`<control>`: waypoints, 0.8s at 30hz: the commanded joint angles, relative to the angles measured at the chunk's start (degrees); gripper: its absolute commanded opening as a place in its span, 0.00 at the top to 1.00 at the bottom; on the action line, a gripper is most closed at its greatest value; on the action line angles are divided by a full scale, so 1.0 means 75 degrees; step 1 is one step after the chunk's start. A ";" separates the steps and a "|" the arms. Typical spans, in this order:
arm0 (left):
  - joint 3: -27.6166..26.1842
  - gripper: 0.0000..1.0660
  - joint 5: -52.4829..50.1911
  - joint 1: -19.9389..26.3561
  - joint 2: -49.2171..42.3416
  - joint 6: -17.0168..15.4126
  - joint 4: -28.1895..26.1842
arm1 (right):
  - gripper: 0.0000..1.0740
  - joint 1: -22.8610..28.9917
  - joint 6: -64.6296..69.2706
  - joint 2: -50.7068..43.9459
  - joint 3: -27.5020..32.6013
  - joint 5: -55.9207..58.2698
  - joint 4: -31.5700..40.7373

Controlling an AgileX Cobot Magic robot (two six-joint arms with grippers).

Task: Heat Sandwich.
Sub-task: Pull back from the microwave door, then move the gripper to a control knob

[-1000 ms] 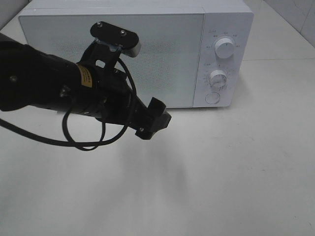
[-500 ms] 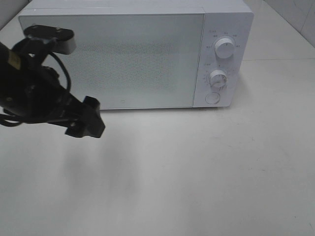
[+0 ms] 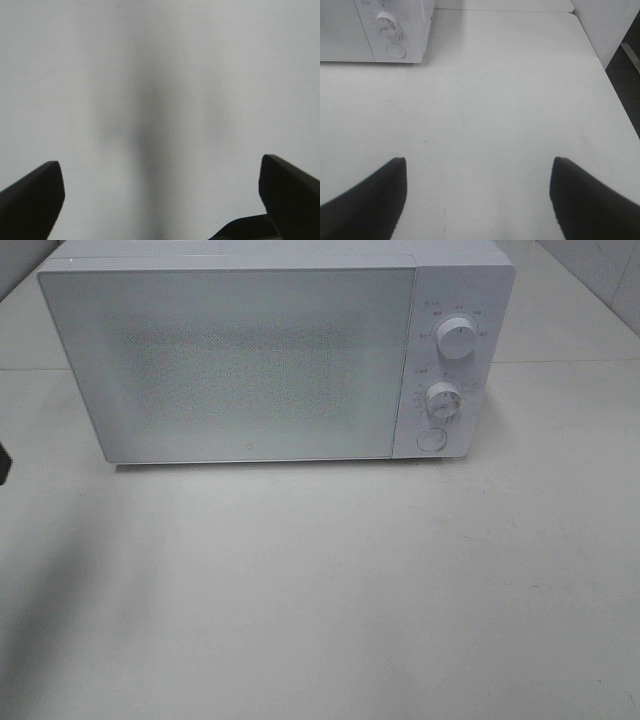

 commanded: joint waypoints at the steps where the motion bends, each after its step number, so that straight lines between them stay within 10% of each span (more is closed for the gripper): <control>1: 0.0092 0.06 0.0413 0.0519 -0.0351 -0.0053 0.0160 | 0.29 -0.0061 -0.0053 -0.0206 0.0008 -0.0046 -0.0031; 10: 0.1131 0.06 0.0848 0.1612 -0.1513 -0.0046 0.0321 | 0.29 -0.0061 -0.0053 -0.0206 0.0008 -0.0046 -0.0031; 24: 0.2842 0.06 0.1192 0.1658 -0.4202 0.0405 0.0451 | 0.29 -0.0061 -0.0053 -0.0206 0.0008 -0.0046 -0.0031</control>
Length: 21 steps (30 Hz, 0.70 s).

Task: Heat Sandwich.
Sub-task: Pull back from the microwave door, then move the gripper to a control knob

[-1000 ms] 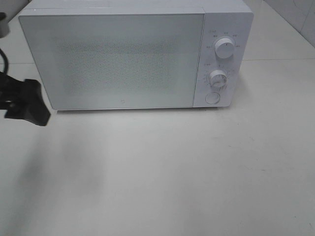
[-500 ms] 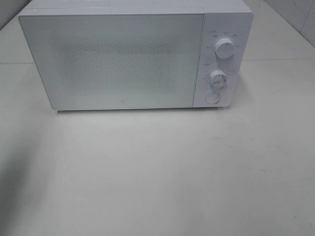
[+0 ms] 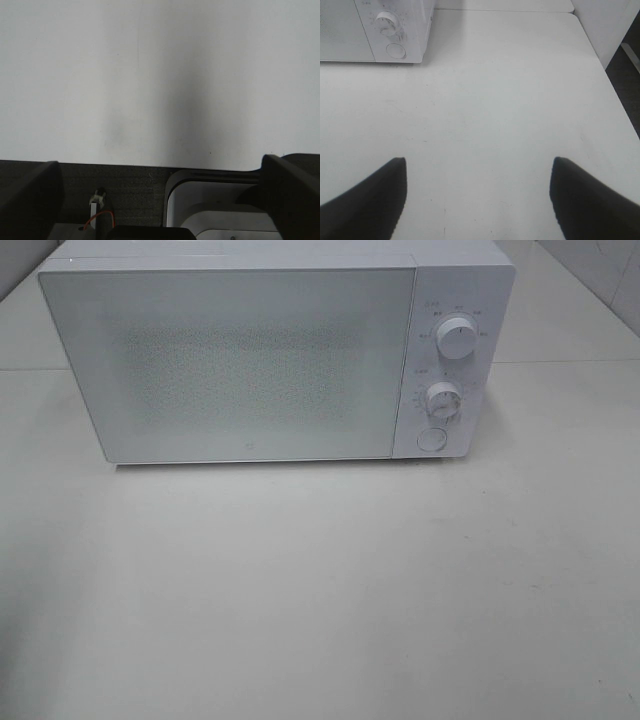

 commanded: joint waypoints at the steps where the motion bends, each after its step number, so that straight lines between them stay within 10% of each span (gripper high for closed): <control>1: 0.0252 0.06 -0.0023 0.0015 -0.0710 0.0046 0.0092 | 0.29 -0.0061 -0.0053 -0.0206 0.0008 -0.0046 -0.0031; 21: 0.0497 0.06 -0.0458 0.0015 -0.3583 0.0092 0.0428 | 0.29 -0.0061 -0.0046 -0.0206 0.0008 -0.0046 -0.0031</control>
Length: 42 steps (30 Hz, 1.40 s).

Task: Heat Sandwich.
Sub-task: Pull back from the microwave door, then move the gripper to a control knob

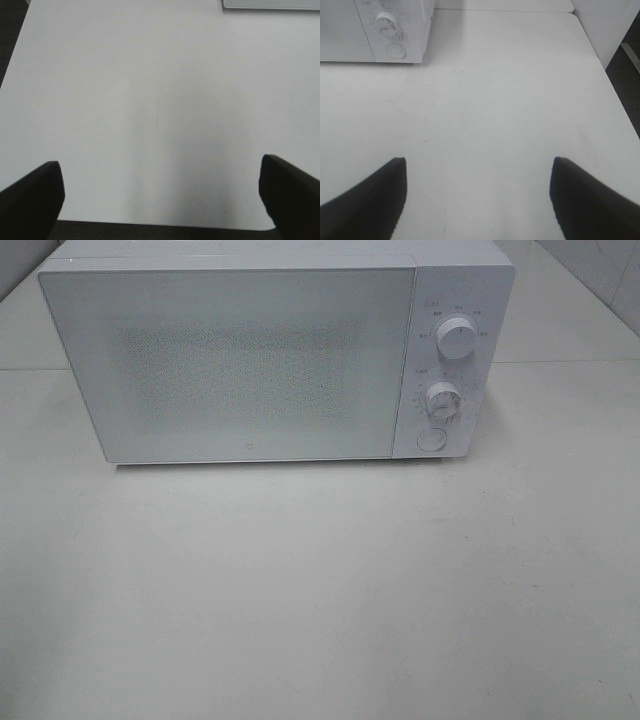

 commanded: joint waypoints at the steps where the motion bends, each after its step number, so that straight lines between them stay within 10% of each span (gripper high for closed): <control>1: 0.0023 0.06 -0.0069 0.0015 -0.0474 0.0000 0.0015 | 0.29 -0.0061 -0.0046 -0.0206 0.0008 -0.0046 -0.0038; 14: 0.0023 0.06 -0.0084 0.0015 -0.2628 0.0000 0.0023 | 0.29 -0.0061 -0.0046 -0.0206 0.0008 -0.0046 -0.0038; 42: 0.0023 0.06 -0.0084 0.0015 -0.2613 0.0000 0.0015 | 0.29 -0.0061 -0.0038 -0.0199 0.0008 -0.0046 -0.0038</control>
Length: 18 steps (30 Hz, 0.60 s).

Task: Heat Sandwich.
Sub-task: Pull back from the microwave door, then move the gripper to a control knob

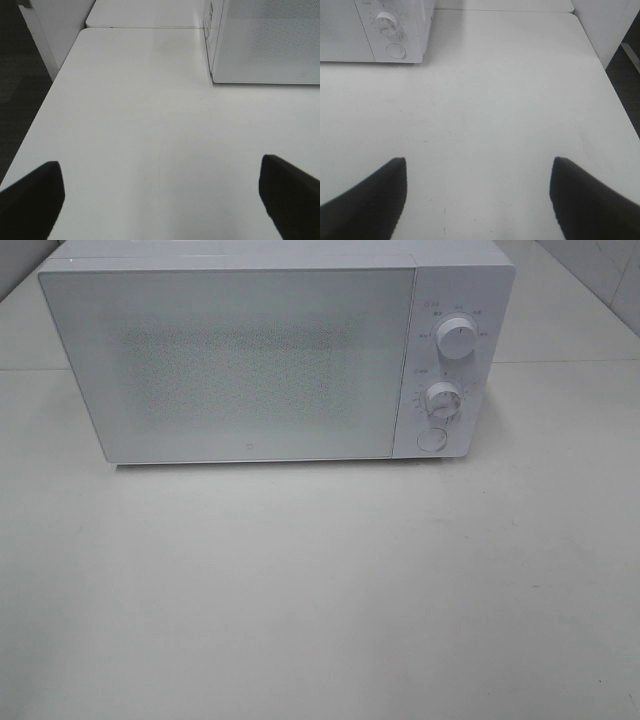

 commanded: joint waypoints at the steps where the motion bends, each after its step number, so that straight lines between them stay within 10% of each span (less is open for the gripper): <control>1: 0.0023 0.06 -0.0069 0.0015 -0.0199 0.0000 0.0015 | 0.29 -0.0061 -0.0038 -0.0199 0.0008 -0.0046 -0.0038; 18: 0.0023 0.06 -0.0069 0.0015 -0.0199 0.0000 0.0015 | 0.29 -0.0061 -0.0038 -0.0199 0.0008 -0.0046 -0.0038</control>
